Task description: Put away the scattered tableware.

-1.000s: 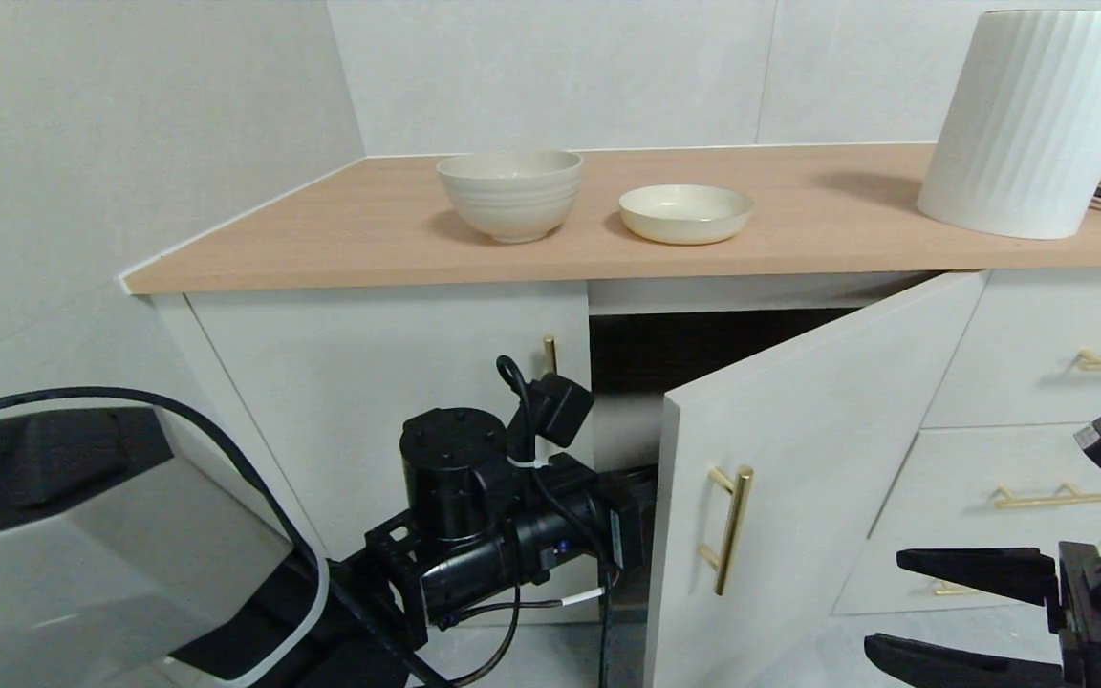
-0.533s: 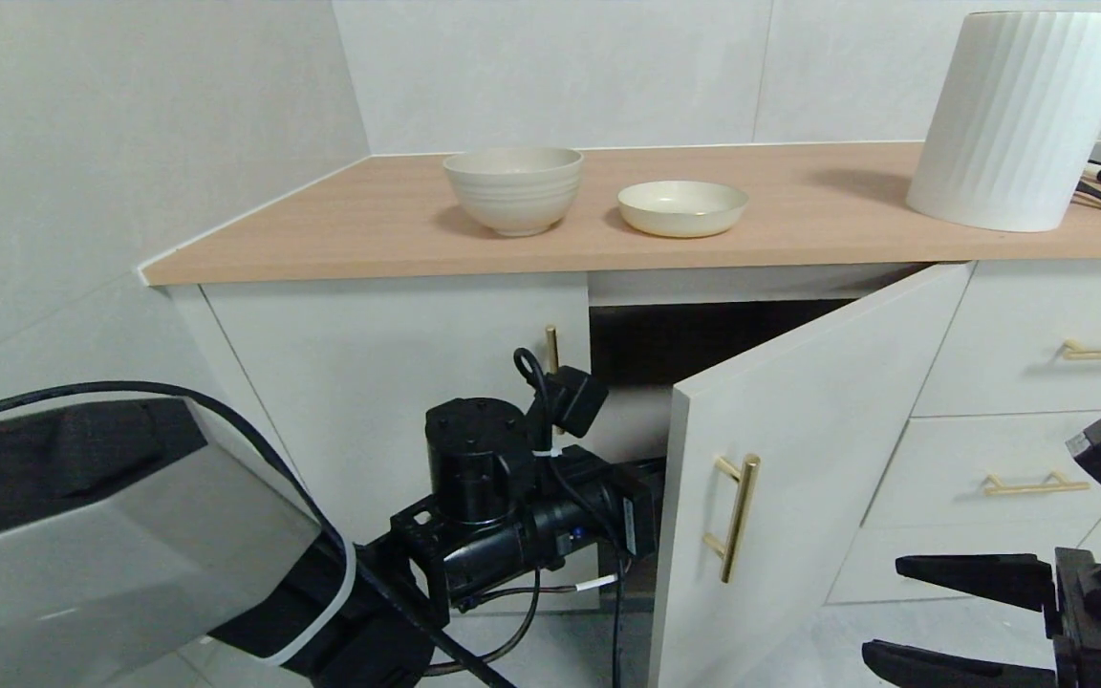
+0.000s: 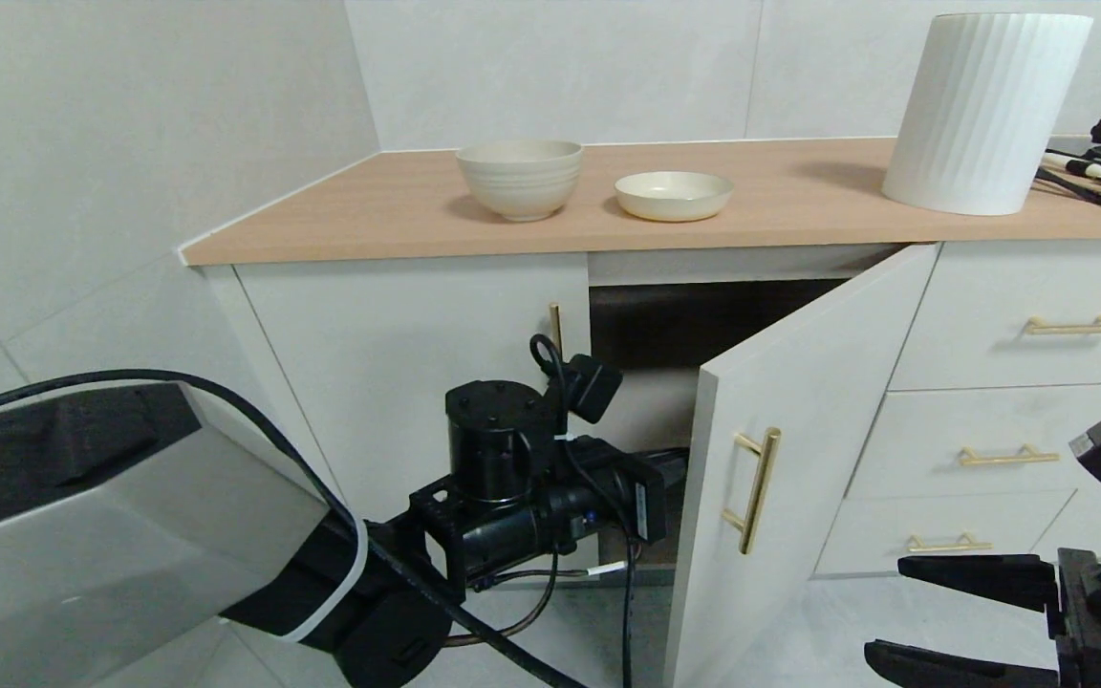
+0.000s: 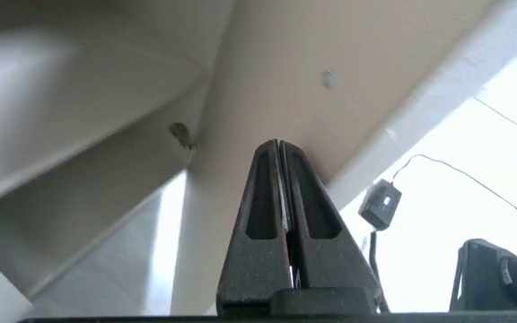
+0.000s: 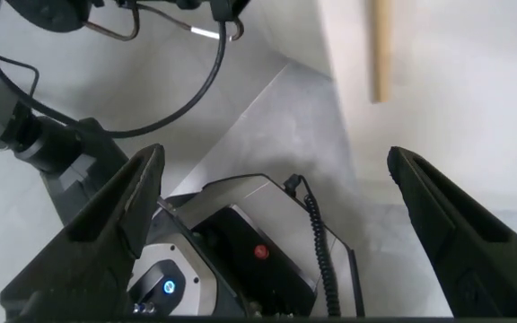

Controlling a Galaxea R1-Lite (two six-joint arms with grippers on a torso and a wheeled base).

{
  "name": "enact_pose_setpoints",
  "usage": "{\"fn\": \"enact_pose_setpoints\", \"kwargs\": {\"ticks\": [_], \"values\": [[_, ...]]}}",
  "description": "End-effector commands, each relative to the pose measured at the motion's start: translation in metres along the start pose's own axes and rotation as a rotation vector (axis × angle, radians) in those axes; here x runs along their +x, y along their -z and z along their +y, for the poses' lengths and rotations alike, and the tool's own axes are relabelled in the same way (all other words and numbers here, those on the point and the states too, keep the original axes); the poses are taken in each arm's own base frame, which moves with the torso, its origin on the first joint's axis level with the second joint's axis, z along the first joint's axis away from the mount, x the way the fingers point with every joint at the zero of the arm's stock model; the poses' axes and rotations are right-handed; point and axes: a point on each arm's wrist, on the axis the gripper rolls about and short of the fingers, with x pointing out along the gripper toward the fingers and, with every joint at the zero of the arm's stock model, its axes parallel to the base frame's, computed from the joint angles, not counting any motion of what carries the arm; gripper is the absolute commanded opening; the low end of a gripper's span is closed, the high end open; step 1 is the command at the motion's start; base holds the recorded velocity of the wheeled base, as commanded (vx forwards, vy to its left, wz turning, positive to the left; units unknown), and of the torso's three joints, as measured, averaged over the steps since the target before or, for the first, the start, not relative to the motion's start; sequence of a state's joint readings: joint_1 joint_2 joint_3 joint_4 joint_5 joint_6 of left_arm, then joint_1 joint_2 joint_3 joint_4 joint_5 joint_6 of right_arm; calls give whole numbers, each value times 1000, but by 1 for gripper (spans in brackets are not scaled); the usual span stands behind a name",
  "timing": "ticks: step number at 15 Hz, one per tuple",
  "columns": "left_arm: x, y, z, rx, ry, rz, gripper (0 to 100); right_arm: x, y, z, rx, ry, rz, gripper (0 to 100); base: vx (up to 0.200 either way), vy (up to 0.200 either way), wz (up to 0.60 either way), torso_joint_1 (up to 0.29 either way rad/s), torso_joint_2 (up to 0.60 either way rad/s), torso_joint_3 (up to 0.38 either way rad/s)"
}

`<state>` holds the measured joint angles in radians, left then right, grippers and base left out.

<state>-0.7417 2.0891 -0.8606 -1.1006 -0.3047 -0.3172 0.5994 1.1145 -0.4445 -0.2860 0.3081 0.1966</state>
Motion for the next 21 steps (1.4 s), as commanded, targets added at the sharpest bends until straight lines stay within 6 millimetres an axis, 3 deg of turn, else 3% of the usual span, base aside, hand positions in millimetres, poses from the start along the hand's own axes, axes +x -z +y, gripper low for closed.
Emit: {"fn": "enact_pose_setpoints", "kwargs": {"ticks": [1,5,7,12,13,14,15,17,21], "values": [[9,-4,3,2,-2,-9,0,0,0,0,-1,-1,-3,100,0,0,0,0,0,0],[19,-7,6,0,-40,-22,0,-1,-1,1,-3,-2,-6,100,0,0,0,0,0,0],[24,-7,-2,8,-78,-43,0,-1,-1,1,-5,-4,-10,100,0,0,0,0,0,0],[33,0,-53,46,5,-31,0,-15,0,16,-51,-90,-47,100,0,0,0,0,0,0],[31,1,-80,53,86,-22,0,-24,4,23,-71,-164,-61,100,0,0,0,0,0,0],[20,2,-107,60,206,14,0,-34,6,28,-93,-262,-75,100,0,0,0,0,0,0],[4,2,-117,63,287,43,0,-39,7,30,-94,-303,-62,100,0,0,0,0,0,0],[-9,-5,-106,60,285,44,0,-39,8,30,-92,-306,-48,100,0,0,0,0,0,0],[-21,-31,-42,44,26,-57,0,-35,4,29,-84,-271,-48,100,0,0,0,0,0,0]]}}
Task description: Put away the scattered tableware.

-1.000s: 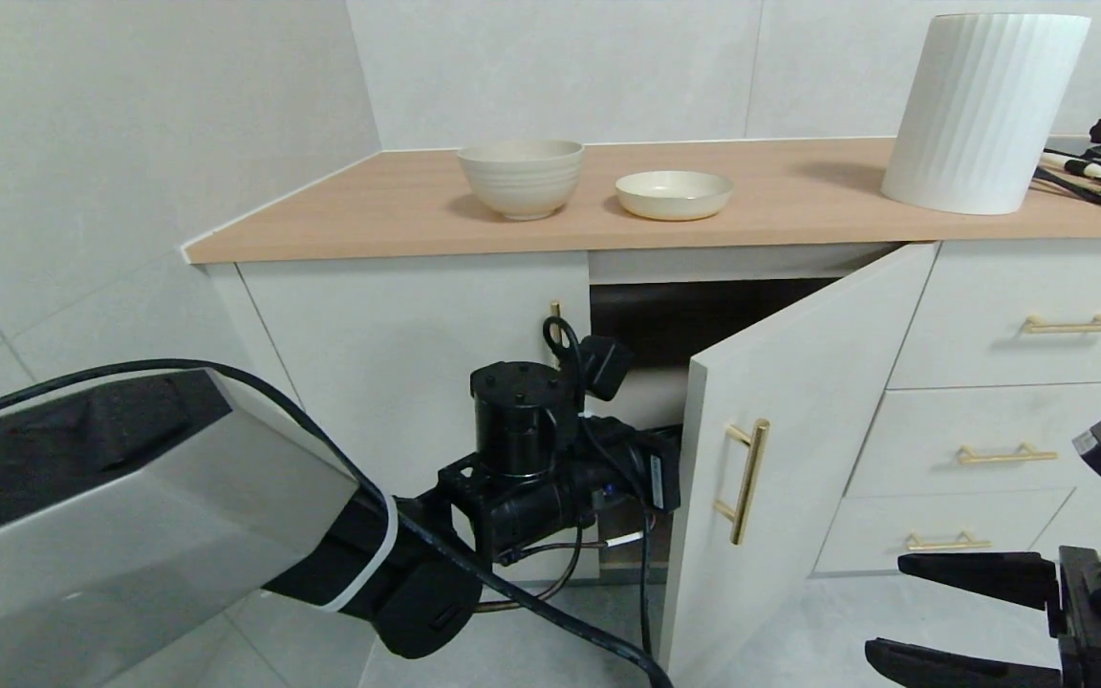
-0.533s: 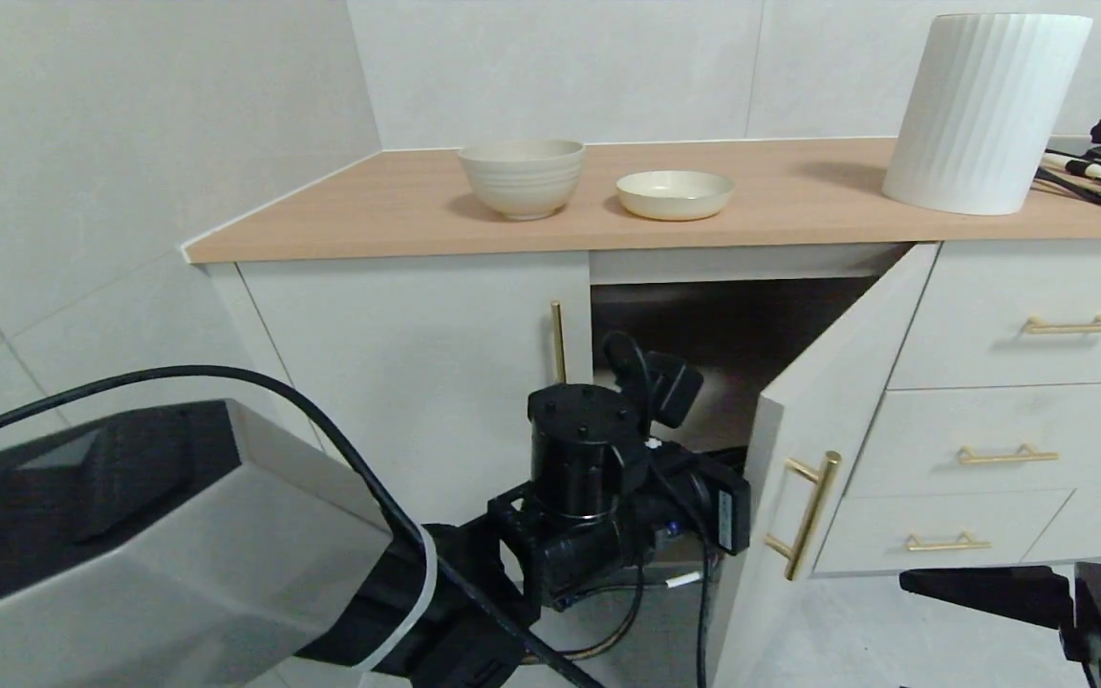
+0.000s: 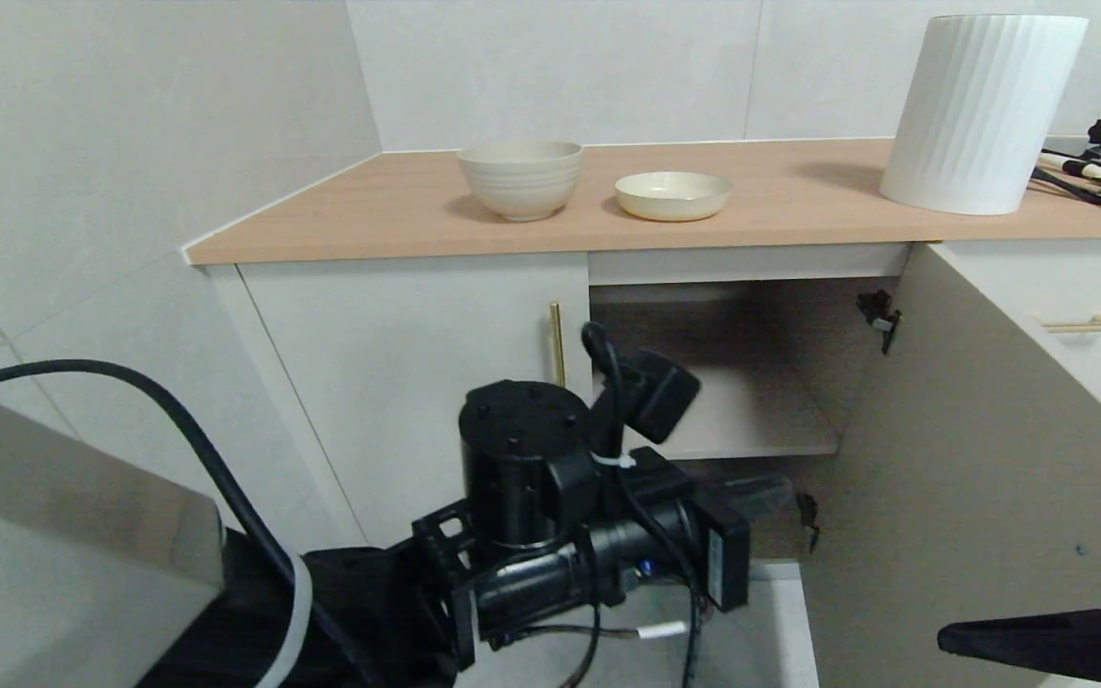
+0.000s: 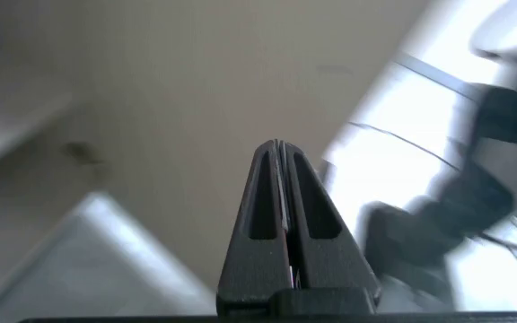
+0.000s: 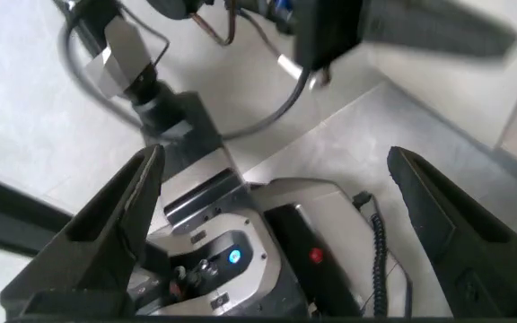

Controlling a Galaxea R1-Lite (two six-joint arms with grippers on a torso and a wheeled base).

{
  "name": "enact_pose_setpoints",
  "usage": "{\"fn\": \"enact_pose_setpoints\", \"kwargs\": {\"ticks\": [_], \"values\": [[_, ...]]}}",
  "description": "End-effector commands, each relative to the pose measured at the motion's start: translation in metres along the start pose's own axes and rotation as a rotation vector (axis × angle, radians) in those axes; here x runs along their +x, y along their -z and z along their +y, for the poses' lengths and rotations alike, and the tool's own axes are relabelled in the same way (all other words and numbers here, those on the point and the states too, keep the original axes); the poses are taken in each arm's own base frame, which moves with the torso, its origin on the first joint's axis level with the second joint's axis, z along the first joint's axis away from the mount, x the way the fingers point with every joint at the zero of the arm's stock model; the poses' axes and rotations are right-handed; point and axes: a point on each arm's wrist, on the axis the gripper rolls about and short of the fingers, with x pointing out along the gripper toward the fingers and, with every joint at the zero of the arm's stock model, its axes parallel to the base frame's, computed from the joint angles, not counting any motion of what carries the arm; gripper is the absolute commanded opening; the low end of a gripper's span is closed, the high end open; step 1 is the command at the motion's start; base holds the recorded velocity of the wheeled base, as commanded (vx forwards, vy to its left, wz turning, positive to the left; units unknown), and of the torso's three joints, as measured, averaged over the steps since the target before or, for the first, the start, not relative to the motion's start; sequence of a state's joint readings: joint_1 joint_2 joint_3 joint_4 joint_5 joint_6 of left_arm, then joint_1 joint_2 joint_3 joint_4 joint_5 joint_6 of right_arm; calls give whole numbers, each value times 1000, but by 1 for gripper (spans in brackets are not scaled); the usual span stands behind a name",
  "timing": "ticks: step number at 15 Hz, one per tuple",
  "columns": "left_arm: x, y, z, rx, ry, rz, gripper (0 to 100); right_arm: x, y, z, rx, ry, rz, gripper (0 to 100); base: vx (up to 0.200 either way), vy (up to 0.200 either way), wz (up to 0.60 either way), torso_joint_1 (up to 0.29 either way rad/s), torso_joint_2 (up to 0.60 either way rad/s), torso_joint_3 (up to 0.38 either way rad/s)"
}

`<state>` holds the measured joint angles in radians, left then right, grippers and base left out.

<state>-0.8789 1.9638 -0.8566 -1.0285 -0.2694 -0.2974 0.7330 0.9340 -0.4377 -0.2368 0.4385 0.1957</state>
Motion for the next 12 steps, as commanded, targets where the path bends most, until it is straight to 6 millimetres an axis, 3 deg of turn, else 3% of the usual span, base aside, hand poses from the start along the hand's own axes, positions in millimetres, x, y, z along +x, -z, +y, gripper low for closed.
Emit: {"fn": "enact_pose_setpoints", "kwargs": {"ticks": [1,4,5,7,8,12], "values": [[-23,-18,32,-3,-147,-61,0,6,-6,-3,6,41,-1,100,0,0,0,0,0,0],[-79,-42,51,-5,-286,-127,0,32,-19,-19,29,233,20,100,0,0,0,0,0,0],[-110,-51,57,-11,-360,-145,0,43,-26,-25,32,308,22,100,0,0,0,0,0,0],[-145,-60,58,-3,-452,-132,0,57,-36,-32,33,381,21,100,0,0,0,0,0,0],[-172,-65,59,5,-534,-115,0,68,-49,-39,31,433,3,100,0,0,0,0,0,0],[-207,-73,49,-23,-623,-110,0,81,-79,-48,24,467,-50,100,0,0,0,0,0,0]]}}
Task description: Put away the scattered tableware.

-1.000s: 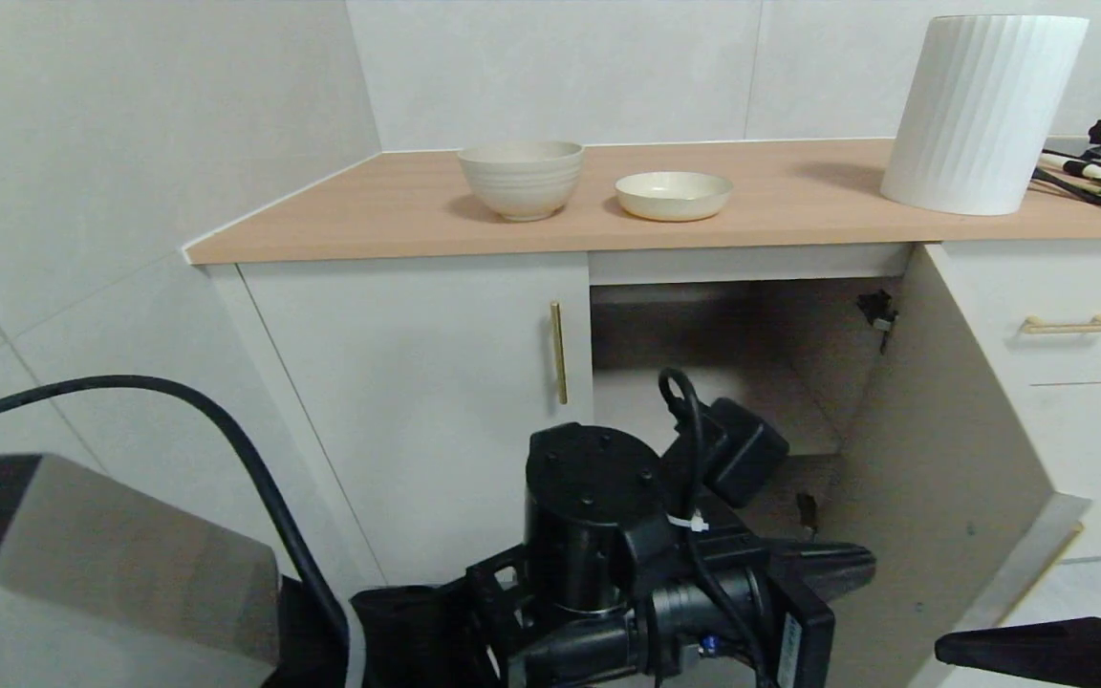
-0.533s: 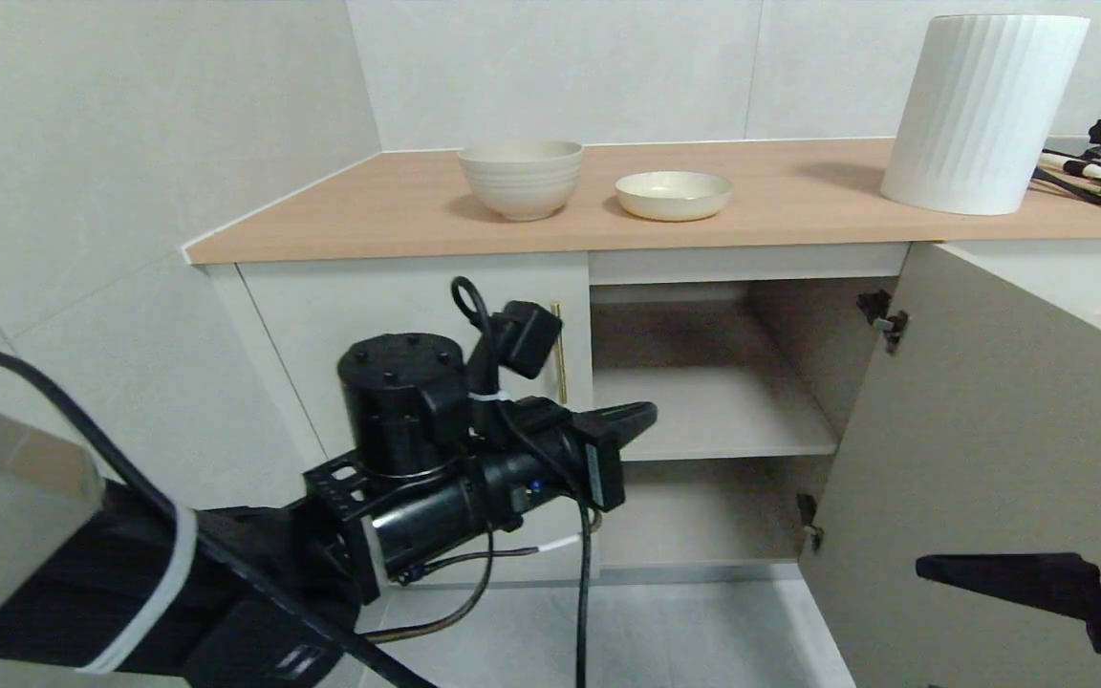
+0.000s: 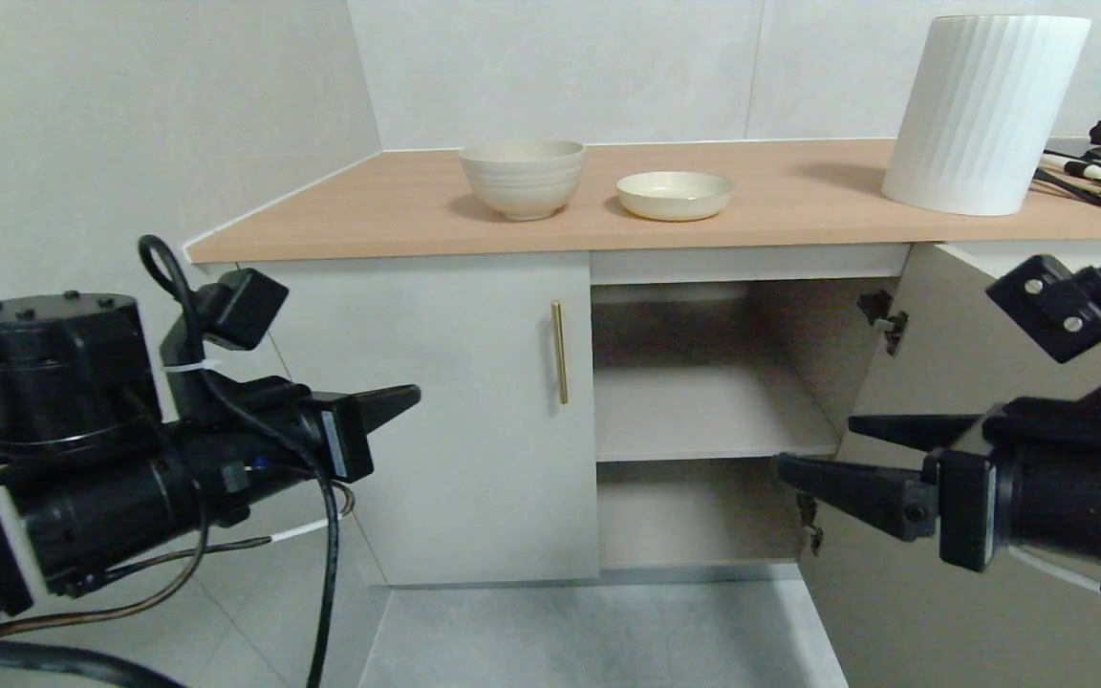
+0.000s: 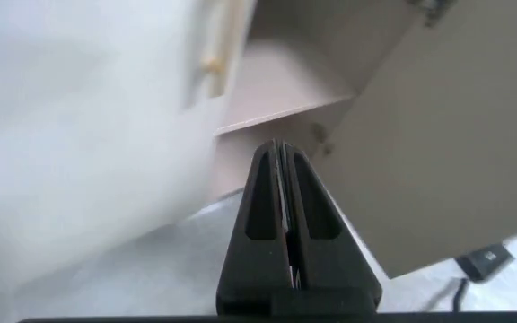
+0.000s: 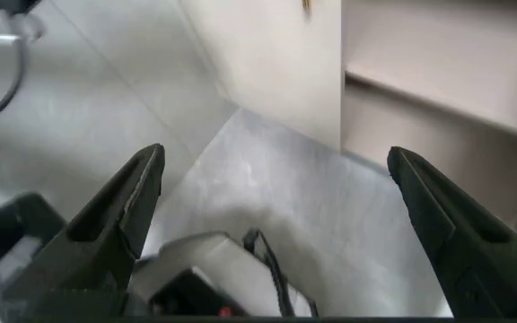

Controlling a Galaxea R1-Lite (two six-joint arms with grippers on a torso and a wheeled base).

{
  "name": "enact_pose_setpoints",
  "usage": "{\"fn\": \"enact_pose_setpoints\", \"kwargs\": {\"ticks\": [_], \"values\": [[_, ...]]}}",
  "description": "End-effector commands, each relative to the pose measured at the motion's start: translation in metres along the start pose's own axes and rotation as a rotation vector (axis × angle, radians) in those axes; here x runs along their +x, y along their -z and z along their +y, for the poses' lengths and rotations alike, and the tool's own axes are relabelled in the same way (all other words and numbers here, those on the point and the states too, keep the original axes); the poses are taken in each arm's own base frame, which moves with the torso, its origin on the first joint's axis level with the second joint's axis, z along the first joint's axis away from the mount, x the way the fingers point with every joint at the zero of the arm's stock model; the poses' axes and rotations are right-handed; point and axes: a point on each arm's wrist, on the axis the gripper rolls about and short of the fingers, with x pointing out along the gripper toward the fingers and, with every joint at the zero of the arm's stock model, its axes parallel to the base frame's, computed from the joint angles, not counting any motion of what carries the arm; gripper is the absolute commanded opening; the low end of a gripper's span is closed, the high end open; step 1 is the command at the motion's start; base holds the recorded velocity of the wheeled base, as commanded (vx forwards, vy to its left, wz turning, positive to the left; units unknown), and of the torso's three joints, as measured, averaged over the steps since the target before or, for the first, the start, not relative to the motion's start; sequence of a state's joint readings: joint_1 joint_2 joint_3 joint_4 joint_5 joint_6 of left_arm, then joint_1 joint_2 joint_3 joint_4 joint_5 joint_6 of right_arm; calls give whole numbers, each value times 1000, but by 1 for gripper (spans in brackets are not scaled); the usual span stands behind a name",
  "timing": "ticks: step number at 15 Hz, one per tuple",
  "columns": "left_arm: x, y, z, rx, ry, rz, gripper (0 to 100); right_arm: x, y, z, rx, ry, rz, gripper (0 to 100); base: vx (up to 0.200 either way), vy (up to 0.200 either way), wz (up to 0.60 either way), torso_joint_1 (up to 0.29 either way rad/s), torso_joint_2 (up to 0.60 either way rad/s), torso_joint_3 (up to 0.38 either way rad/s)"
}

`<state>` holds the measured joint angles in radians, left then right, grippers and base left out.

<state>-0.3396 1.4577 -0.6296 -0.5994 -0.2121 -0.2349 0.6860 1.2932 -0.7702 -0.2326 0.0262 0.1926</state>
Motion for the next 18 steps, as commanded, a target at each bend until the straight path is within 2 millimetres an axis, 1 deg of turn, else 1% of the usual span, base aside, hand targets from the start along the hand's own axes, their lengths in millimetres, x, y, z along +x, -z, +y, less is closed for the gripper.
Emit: {"fn": "enact_pose_setpoints", "kwargs": {"ticks": [1,2,3,4,5,7,9,12,17,18], "values": [[-37,-17,-3,8,-24,-80,0,22,-19,0,6,21,14,100,0,0,0,0,0,0],[-39,-18,-3,6,-26,-84,100,24,-23,0,8,22,12,100,0,0,0,0,0,0],[-43,-24,-5,5,-22,-106,100,32,-30,-4,14,42,7,100,0,0,0,0,0,0],[-44,-25,-6,3,-21,-110,100,34,-32,-4,14,43,2,100,0,0,0,0,0,0],[-46,-27,-6,-5,-21,-125,100,39,-39,-7,39,82,-2,100,0,0,0,0,0,0],[-47,-30,-6,-3,-21,-139,100,43,-32,-9,90,107,59,100,0,0,0,0,0,0],[-48,-30,-6,0,-20,-138,100,39,-33,-10,97,112,52,100,0,0,0,0,0,0],[-52,-33,-8,8,-10,-154,100,26,-32,-9,96,148,78,100,0,0,0,0,0,0],[-55,-34,-10,10,-6,-156,100,31,-29,-10,96,151,97,100,0,0,0,0,0,0],[-55,-35,-10,8,-8,-147,100,31,-29,-10,95,150,95,100,200,0,0,7,2,17]]}}
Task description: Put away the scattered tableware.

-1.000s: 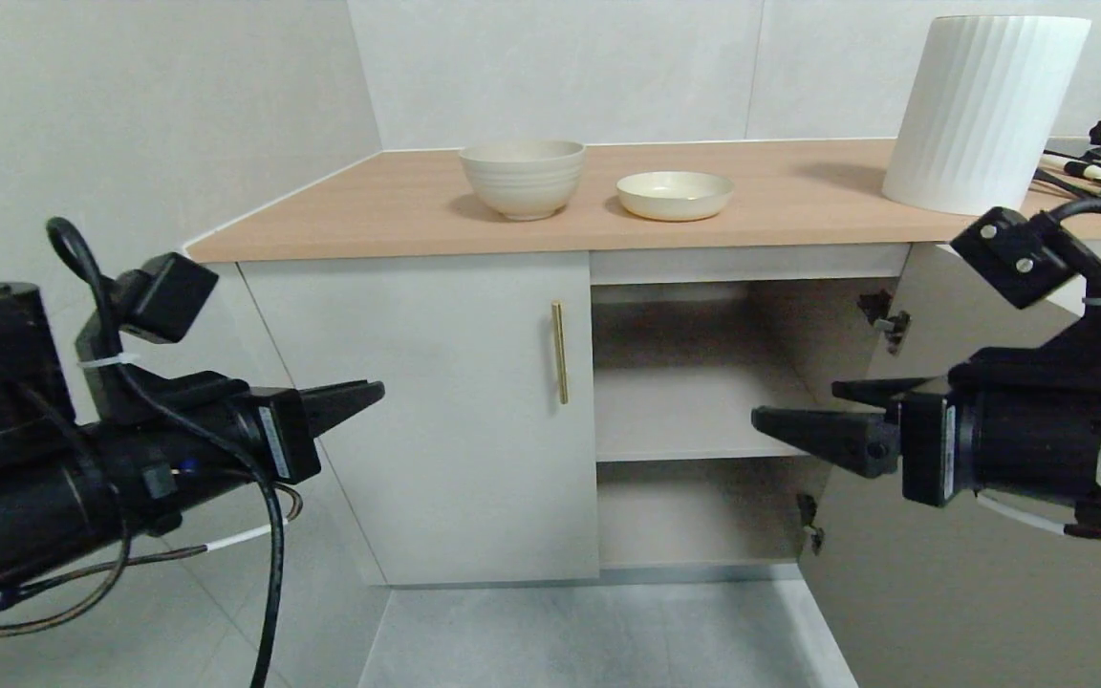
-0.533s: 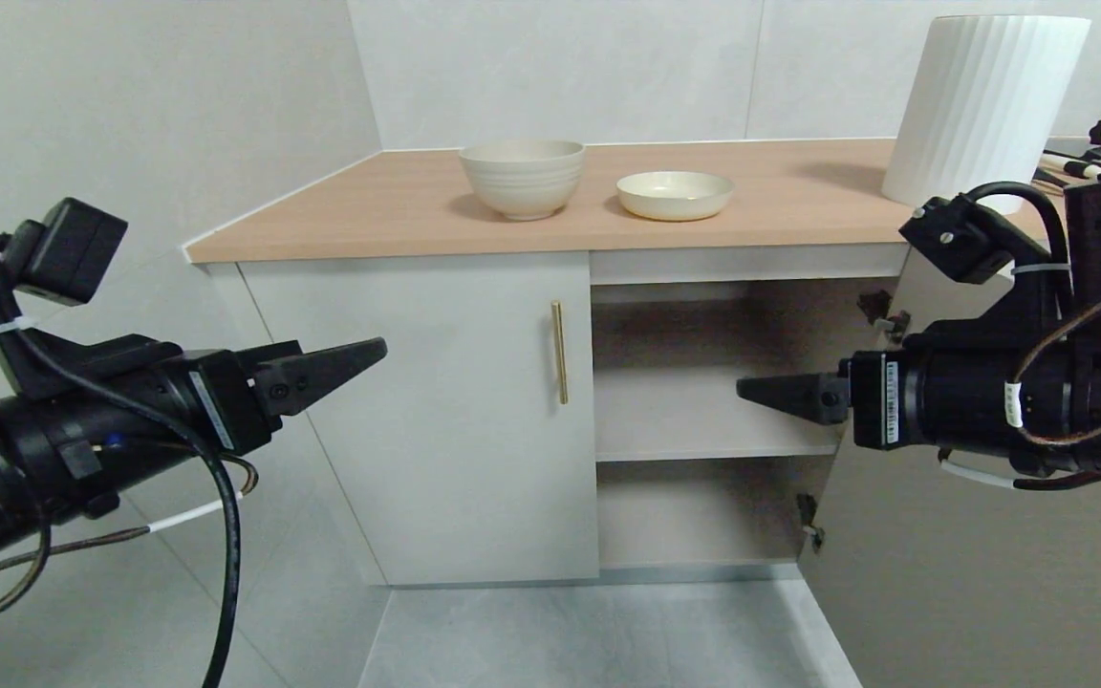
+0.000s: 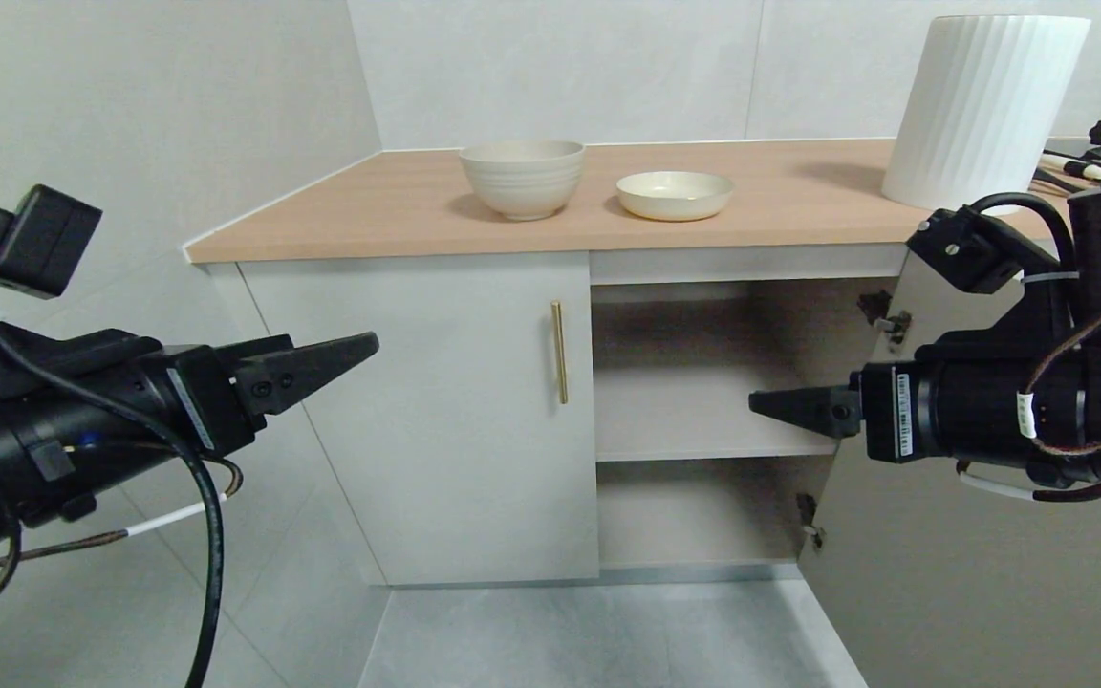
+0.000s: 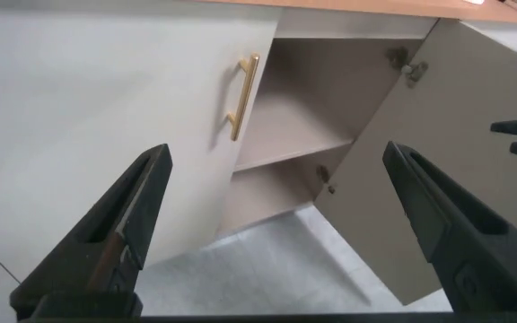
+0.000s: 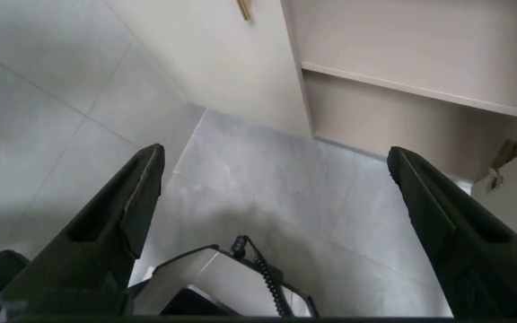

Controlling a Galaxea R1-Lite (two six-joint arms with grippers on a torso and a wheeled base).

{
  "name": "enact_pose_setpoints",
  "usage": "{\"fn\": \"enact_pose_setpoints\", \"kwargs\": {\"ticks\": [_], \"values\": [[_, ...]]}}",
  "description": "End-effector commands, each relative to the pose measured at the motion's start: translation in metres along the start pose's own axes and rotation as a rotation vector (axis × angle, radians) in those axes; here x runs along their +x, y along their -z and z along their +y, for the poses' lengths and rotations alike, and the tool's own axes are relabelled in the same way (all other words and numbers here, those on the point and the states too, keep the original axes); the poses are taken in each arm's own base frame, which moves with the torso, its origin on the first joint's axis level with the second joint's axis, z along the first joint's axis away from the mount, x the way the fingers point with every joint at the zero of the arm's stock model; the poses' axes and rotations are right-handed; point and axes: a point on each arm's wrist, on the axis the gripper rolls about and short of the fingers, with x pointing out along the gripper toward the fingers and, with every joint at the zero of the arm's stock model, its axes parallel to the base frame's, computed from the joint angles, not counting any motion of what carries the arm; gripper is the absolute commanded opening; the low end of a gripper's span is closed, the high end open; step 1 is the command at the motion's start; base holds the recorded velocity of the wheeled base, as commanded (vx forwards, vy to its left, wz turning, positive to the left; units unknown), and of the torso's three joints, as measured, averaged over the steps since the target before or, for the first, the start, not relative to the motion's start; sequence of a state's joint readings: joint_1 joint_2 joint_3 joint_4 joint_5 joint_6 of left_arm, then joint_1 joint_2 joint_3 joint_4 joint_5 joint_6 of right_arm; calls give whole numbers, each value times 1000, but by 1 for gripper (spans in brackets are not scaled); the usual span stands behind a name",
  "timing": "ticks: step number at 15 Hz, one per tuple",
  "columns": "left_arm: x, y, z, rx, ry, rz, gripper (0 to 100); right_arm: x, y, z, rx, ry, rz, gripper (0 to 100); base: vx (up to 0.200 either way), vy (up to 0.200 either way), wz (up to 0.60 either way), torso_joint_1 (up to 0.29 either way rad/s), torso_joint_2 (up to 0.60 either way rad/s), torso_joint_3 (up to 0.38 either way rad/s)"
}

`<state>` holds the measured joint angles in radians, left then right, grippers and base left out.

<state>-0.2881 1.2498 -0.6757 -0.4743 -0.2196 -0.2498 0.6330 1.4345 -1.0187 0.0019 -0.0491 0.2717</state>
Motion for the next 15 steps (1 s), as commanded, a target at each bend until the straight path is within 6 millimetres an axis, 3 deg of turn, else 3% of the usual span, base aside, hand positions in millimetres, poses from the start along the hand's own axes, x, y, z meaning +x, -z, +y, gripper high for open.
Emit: {"fn": "enact_pose_setpoints", "kwargs": {"ticks": [1,10,15], "values": [[0,-2,0,-6,-6,23,100,-1,0,0,0,-1,-2,100,200,0,0,2,2,2],[-4,-5,-2,-6,-5,25,100,-10,2,0,-4,-16,36,100,200,0,0,5,1,-2],[-12,-11,-6,0,4,-8,100,-31,3,1,-9,-119,15,100,0,0,0,0,0,0]]}}
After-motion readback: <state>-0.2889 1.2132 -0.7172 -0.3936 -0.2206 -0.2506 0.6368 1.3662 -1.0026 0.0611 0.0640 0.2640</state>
